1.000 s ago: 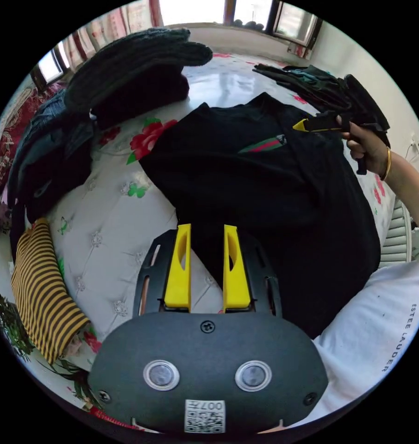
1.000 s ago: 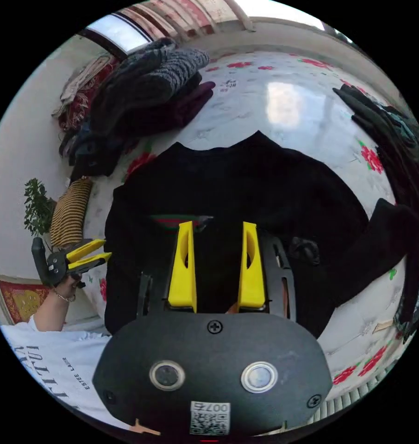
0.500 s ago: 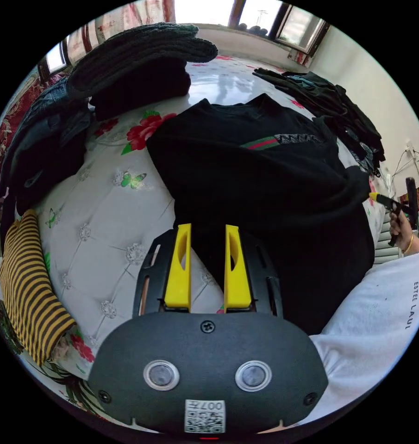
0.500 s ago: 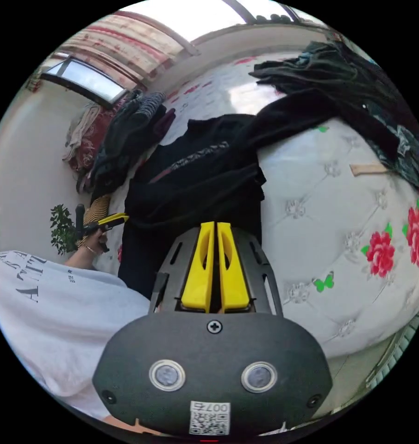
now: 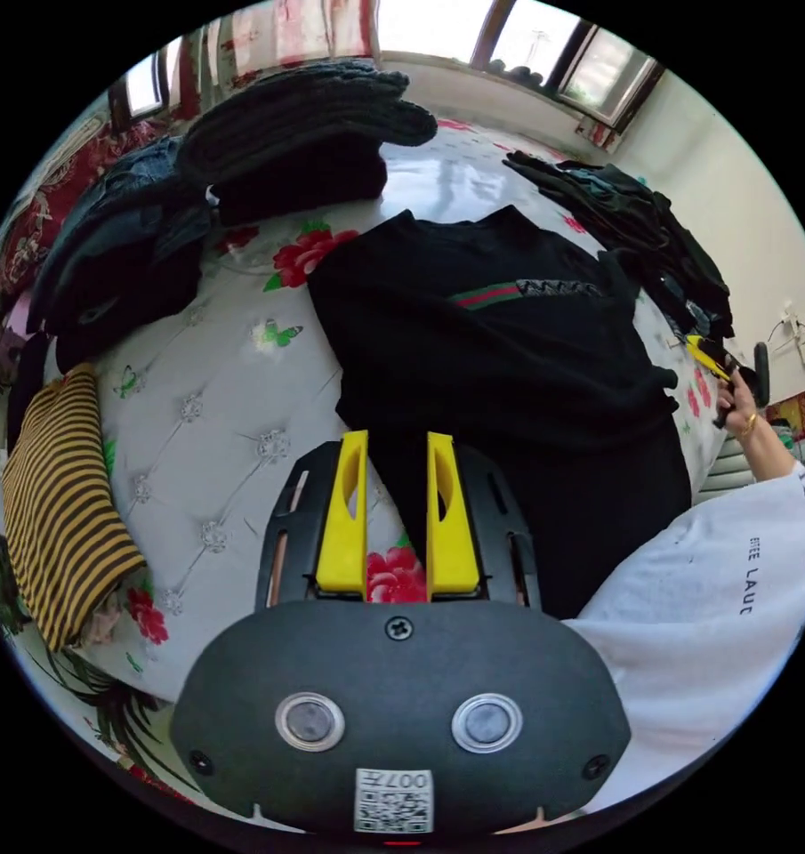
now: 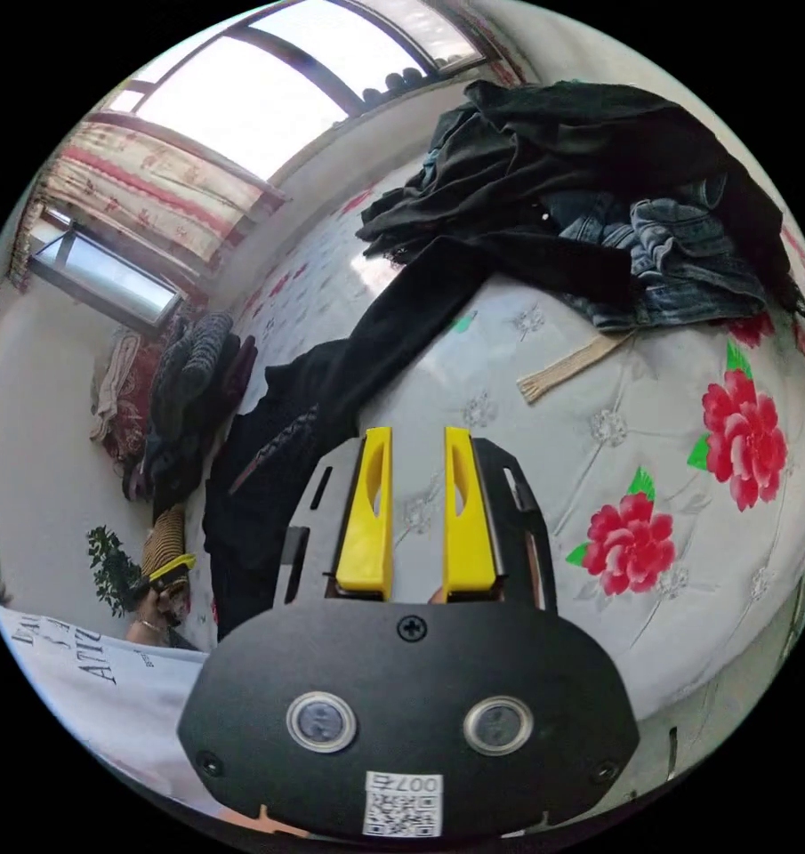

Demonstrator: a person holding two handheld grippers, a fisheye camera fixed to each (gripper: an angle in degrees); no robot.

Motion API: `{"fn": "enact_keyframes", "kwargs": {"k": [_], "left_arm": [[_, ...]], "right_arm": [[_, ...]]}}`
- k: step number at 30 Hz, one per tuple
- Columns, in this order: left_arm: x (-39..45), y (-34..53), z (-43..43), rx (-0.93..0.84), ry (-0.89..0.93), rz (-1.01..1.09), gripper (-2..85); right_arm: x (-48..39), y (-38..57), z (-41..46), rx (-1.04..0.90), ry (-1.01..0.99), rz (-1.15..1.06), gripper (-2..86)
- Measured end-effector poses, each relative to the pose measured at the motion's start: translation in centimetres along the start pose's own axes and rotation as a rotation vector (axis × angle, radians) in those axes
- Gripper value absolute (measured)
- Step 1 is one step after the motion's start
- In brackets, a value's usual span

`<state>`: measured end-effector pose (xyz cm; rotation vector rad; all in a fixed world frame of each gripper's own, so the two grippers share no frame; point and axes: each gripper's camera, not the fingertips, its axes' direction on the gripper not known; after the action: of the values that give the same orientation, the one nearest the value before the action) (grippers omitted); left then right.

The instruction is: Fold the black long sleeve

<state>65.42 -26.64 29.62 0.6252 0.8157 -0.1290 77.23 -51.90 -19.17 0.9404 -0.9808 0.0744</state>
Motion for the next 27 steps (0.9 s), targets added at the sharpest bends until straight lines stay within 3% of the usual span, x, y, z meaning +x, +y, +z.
{"fn": "enact_keyframes", "kwargs": {"k": [4,9,12,14,16,19,24,27], "left_arm": [[6.3,-1.8,-1.4,0.04,0.115,0.202,9.3],[24.9,-4.2,-0.1,0.057,0.326,0.773,10.7],[32.1,-3.8,4.2,-0.032,0.336,0.933,9.9],[33.6,-3.9,7.2,-0.108,0.316,0.918,7.9],[34.0,-3.8,9.6,-0.205,0.318,0.902,4.0],[32.6,-3.1,8.1,-0.163,0.337,0.923,0.7],[29.4,-1.4,1.5,-0.135,0.587,1.015,1.3],[27.5,-0.8,-0.8,-0.079,0.62,0.954,4.6]], "right_arm": [[1.9,-6.5,0.0,0.056,0.153,0.024,5.7],[3.2,-13.6,0.3,0.012,0.452,-0.047,6.8],[2.9,-15.5,0.4,-0.005,0.55,-0.102,6.3],[2.5,-16.0,1.0,-0.057,0.557,-0.142,4.8],[1.5,-16.0,1.4,-0.109,0.531,-0.204,2.9],[-1.8,-15.0,-0.5,-0.128,0.433,-0.339,0.9],[-10.8,-12.3,-15.6,0.088,-0.043,-0.469,0.0],[-14.2,-10.0,-22.5,0.163,-0.287,-0.485,-0.1]]}}
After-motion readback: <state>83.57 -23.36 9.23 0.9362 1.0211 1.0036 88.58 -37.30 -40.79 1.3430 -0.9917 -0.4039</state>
